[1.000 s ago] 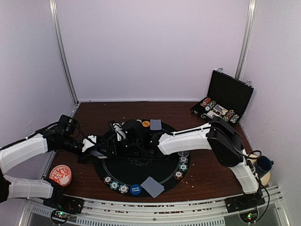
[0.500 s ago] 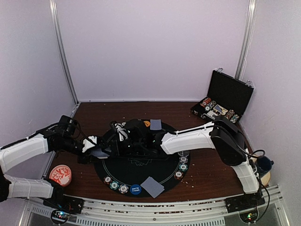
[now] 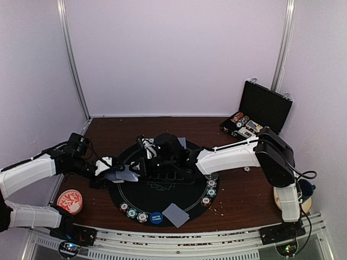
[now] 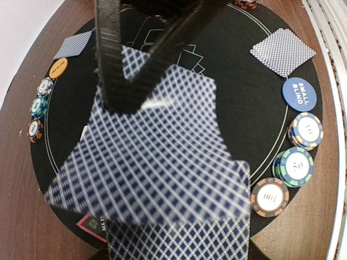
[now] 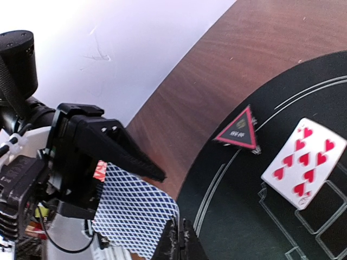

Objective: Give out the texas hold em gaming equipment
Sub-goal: Pick up the poker card from the face-down deck piles, then flop the poker card in the community card area.

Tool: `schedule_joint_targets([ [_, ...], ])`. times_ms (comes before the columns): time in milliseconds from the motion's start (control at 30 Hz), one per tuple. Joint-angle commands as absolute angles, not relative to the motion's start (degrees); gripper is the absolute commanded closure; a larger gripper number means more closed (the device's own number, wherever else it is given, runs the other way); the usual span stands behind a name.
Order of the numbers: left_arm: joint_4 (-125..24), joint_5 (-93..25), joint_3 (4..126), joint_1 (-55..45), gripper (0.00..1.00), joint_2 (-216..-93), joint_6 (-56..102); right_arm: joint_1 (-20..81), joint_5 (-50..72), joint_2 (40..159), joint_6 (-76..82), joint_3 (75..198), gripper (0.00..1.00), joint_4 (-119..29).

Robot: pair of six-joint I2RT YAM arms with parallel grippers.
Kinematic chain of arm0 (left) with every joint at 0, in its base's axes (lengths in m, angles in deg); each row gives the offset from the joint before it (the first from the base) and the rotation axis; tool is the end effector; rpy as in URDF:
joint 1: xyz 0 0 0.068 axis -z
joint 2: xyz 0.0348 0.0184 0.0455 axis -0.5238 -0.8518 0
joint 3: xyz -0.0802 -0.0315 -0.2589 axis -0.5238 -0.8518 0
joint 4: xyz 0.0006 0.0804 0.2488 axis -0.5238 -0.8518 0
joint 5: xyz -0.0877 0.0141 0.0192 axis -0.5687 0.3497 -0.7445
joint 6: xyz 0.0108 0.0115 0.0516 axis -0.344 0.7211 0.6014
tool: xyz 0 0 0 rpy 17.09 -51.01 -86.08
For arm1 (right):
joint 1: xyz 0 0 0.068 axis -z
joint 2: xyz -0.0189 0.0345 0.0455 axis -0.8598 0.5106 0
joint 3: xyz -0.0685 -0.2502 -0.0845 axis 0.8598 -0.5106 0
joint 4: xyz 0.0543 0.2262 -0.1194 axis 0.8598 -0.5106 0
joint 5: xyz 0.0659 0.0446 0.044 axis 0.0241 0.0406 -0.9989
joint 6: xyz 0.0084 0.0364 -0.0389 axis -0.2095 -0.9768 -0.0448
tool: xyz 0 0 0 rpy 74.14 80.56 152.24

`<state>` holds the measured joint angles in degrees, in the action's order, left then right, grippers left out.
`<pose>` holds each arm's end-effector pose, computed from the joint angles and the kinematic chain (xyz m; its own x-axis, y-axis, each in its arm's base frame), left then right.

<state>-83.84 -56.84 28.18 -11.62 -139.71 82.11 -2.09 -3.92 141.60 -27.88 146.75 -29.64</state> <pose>0.1772 -0.0841 0.2040 -0.1254 0.7167 -0.6860 0.9577 0.2679 0.1048 0.2250 0.4409 0.1965 -0.7422 -0.1772 -0.6464 -0.6660 0.3028 0.6817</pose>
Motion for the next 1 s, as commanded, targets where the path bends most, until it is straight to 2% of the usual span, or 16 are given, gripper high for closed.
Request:
schedule_joint_targets([
  [0,-82.23,-59.98,28.18,-11.22,0.84,-139.49,82.32,-0.53,-1.04,137.84,-27.60,143.71,1.00,-30.21],
  [233,-80.59,-58.47,28.18,-11.21,0.85,-140.15,80.68,1.79,5.23,129.81,-25.58,136.46,1.00,-31.17],
  [433,-78.35,-56.40,28.25,-11.26,0.85,-141.18,78.46,1.88,22.92,124.91,-20.60,135.53,1.00,-40.37],
  [733,-77.34,-55.01,28.36,-11.33,0.85,-141.49,77.03,-1.22,49.84,136.33,-13.75,149.34,1.00,-55.62],
  [967,-77.38,-55.10,28.20,-11.46,0.86,-141.19,77.05,-4.11,63.66,147.09,-11.00,160.76,1.00,-63.15],
])
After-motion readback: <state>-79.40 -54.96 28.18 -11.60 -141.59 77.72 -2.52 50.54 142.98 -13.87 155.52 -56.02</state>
